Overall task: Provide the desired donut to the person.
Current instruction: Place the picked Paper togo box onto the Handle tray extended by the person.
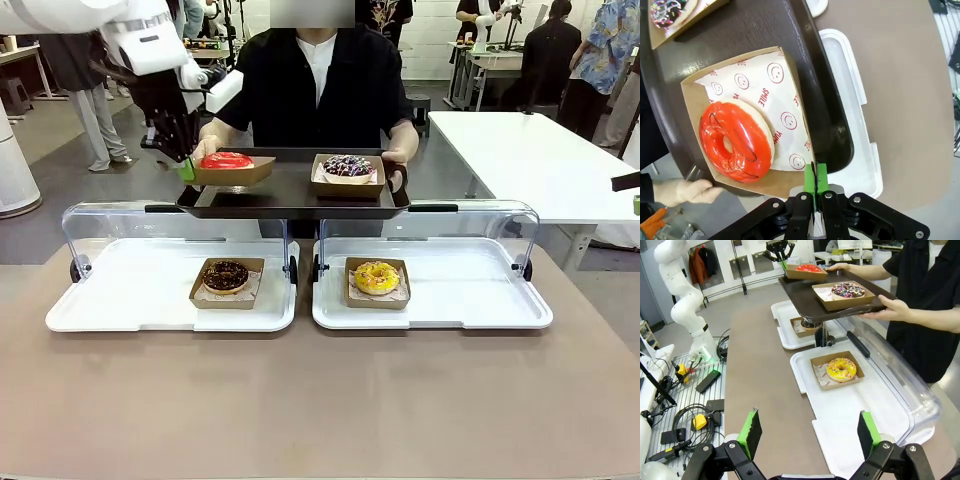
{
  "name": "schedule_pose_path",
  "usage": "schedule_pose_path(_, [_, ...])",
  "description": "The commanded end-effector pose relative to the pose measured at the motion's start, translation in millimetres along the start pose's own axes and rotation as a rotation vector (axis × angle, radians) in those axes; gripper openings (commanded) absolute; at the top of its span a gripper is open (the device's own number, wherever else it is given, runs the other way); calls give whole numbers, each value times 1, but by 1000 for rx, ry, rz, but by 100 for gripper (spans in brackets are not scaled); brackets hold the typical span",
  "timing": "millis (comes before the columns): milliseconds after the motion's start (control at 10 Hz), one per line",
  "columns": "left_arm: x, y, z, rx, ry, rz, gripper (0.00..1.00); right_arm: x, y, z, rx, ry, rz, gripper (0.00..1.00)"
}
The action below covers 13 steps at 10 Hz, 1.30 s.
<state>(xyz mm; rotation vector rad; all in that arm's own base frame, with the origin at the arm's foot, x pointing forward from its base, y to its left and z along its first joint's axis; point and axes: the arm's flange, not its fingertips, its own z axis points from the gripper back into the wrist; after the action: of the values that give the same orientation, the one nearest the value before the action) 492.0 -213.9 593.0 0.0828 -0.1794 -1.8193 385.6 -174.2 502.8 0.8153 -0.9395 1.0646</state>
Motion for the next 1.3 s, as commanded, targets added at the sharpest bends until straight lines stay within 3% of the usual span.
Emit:
schedule_pose_path(0, [6,12,-2,12,27,27,1,-1,0,0,0,-3,-2,100])
schedule_pose_path(900, [-5,55,-32,3,-11,13,1,-1,0,0,0,-3,-2,100])
schedule_pose_path(1000, [-4,57,-32,1,-20,9,61,-1,0,0,0,-3,-2,100])
schedule_pose_path(1100, [-5,56,-30,0,-25,12,61,-1,0,0,0,-3,-2,100])
schedule_pose_path(1200, [-6,56,-28,-1,-34,11,100,-1,0,0,0,-3,-2,100])
